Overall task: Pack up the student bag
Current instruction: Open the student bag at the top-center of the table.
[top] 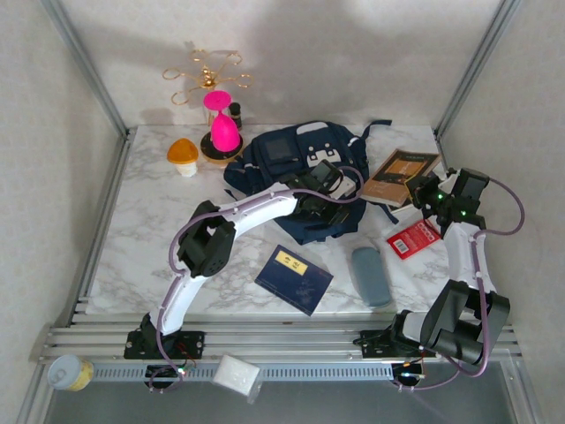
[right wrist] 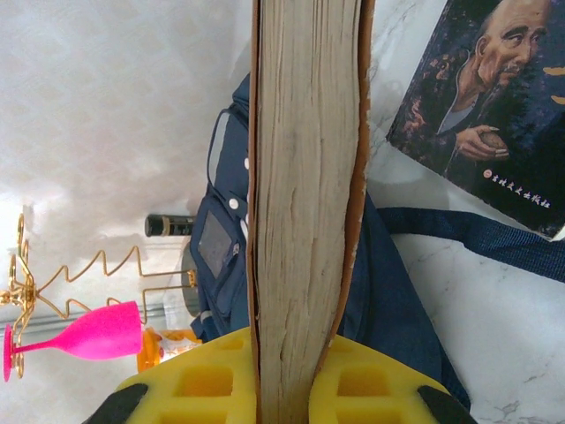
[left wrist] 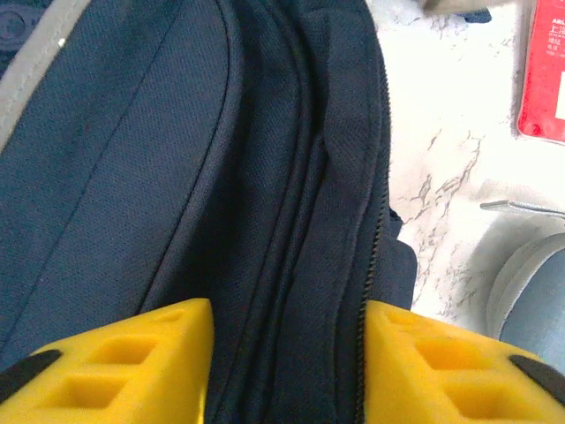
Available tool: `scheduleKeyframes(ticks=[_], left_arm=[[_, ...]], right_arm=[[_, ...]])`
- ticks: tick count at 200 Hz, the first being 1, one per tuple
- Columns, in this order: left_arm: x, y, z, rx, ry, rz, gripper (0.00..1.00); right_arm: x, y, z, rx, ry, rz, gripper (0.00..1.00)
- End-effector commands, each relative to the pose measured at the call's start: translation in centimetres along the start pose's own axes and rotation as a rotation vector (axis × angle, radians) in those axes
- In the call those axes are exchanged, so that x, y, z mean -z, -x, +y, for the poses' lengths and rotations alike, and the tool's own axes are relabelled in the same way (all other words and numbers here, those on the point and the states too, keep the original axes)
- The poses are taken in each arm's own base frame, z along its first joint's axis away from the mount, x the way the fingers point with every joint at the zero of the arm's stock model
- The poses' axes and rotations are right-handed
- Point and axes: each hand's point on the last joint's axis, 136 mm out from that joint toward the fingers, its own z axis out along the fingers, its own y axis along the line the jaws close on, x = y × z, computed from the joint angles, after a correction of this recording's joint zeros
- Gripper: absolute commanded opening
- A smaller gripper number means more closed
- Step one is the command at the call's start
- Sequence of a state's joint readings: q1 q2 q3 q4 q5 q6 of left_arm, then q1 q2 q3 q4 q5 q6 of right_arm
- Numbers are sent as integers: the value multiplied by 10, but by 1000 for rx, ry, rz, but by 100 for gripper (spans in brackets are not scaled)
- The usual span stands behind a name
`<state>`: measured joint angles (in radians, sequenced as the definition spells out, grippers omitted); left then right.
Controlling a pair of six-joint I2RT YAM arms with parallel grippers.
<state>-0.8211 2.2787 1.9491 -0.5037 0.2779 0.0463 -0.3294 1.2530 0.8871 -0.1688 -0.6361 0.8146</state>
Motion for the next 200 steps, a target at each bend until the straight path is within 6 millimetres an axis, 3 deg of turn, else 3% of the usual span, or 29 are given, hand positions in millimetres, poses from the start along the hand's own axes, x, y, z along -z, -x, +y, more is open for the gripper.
scheduleKeyframes(ticks=[1,33,94,123,146,162,200], left_arm=[[4,7,16,4,48,-3,42],[7,9,20,19,38,-15,36],[-20,-14,27,24,61,63,26],[-16,-7,28,9,68,46,12],[-5,3,30,-5,91,18,0],[8,15,33,-8,119,-13,0],[68,61,45,21,250,-174,0]], right_arm=[[7,3,18,87,67,-19,0],[7,1,16,86,64,-14,0],[5,-1,13,87,64,-11,0],[5,-3,12,85,65,-6,0],[6,-5,10,83,58,-6,0],[8,-6,11,85,55,-1,0],[16,-13,8,94,5,18,0]])
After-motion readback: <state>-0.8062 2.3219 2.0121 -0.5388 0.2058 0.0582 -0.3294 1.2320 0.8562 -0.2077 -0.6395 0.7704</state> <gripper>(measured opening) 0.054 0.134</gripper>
